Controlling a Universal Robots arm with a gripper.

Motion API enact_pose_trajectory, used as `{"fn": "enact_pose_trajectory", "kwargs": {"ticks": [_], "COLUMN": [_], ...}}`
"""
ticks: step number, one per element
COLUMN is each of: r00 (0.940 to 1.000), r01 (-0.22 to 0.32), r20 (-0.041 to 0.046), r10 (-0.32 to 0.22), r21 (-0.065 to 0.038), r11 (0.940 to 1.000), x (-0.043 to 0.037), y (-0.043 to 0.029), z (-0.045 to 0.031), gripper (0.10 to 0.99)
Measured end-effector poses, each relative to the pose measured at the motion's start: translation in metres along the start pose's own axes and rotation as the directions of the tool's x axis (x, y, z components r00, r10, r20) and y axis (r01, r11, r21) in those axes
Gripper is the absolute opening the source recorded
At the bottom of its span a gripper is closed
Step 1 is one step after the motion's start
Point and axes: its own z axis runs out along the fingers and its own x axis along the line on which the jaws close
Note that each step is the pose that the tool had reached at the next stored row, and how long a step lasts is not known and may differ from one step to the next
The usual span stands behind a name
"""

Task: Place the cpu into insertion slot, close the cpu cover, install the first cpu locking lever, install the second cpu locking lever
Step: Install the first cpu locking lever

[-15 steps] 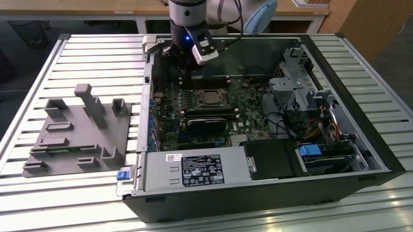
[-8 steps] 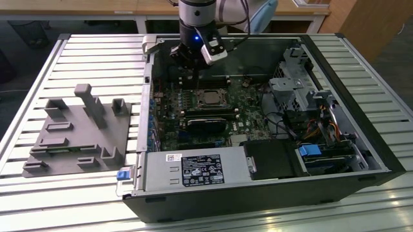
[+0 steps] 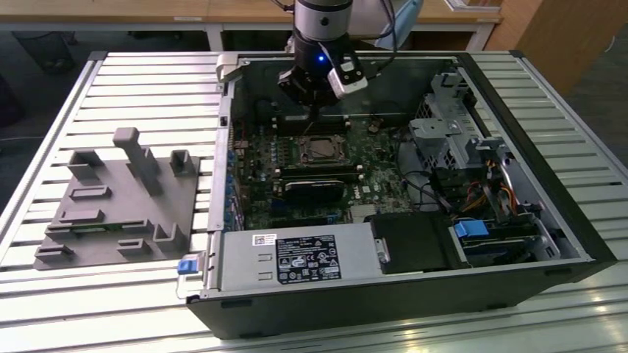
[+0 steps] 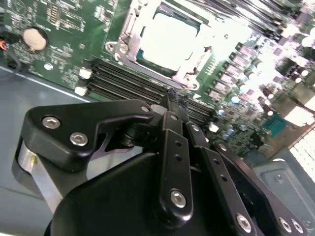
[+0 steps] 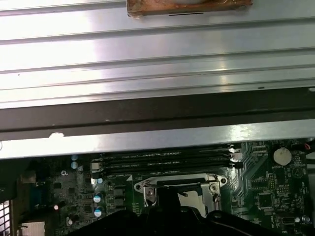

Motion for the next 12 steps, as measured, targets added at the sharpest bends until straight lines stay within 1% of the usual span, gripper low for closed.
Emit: {"fn": "enact_pose_trajectory", "kwargs": {"ticks": [5, 6, 7, 10, 12], "r00": [1.0000, 1.0000, 1.0000, 1.0000, 0.9999], "r01": [0.000, 0.000, 0.001, 0.007, 0.010], "r20": [-0.0001, -0.0002, -0.0003, 0.0003, 0.0015], "r10": [0.000, 0.000, -0.001, -0.007, -0.010], "r21": [-0.001, -0.004, -0.009, -0.029, -0.033], "r11": [1.0000, 1.0000, 1.0000, 0.9996, 0.9994], "x": [-0.0004, 0.0002, 0.0012, 0.0042, 0.0049], "y": [0.0000, -0.0001, -0.0002, -0.0006, -0.0007], "z": [0.0004, 0.0006, 0.0010, 0.0027, 0.0044], "gripper": [0.122, 0.122, 0.122, 0.122, 0.122]}}
